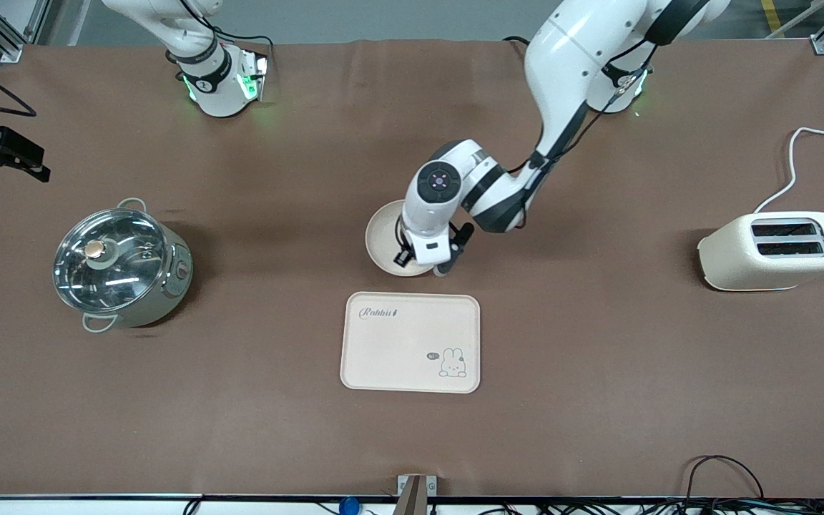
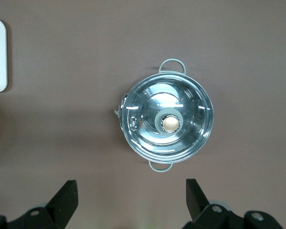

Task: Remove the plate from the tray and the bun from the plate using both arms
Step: 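Carry the bun toward the toaster and lower it onto the table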

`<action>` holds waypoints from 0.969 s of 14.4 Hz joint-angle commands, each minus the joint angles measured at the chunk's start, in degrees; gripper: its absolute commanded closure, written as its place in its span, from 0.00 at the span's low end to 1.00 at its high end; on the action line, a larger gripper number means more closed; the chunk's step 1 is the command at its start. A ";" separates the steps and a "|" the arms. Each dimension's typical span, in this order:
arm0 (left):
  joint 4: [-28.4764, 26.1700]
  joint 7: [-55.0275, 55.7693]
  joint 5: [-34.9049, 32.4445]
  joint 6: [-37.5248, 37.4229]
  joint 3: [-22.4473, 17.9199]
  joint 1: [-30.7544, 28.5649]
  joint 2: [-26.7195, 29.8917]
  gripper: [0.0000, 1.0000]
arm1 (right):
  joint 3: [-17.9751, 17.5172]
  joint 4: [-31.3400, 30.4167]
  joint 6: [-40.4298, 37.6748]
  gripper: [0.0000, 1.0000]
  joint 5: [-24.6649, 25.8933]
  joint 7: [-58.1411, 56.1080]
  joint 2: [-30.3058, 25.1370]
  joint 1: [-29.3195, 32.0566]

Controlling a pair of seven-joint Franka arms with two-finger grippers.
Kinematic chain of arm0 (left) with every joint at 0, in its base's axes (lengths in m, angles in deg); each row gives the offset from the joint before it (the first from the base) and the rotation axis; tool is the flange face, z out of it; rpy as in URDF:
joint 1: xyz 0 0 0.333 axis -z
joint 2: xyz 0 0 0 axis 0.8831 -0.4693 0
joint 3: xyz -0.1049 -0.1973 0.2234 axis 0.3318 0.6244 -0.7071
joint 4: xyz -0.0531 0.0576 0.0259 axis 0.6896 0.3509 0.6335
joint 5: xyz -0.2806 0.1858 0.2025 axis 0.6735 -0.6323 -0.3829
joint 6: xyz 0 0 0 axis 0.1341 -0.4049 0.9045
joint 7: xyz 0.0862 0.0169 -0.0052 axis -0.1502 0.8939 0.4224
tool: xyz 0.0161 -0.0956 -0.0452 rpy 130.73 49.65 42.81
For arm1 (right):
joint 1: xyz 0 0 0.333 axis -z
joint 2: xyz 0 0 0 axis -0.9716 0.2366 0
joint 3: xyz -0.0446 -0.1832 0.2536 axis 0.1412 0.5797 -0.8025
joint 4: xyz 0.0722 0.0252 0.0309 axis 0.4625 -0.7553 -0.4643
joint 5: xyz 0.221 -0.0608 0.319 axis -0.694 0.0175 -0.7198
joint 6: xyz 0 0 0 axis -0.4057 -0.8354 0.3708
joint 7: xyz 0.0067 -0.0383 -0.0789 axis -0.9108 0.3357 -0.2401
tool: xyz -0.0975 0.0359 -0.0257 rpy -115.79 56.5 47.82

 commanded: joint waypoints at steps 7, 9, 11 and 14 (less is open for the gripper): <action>-4.40 -17.63 -7.54 -9.90 0.19 -22.77 3.54 0.49 | 0.00 0.09 -1.61 0.00 0.49 0.83 -0.66 -0.45; -5.10 -21.26 -7.37 -9.47 0.36 -26.47 2.67 0.49 | -0.17 0.09 -1.61 0.00 0.40 0.83 -0.66 -0.72; -5.19 -23.11 -7.37 -9.46 0.45 -28.15 1.70 0.46 | -0.18 0.18 -1.78 0.00 0.40 0.83 -0.66 -0.89; -5.98 -28.29 -7.46 -9.38 0.45 -31.66 1.08 0.42 | -0.18 0.09 -1.79 0.00 0.40 0.83 -0.66 -0.89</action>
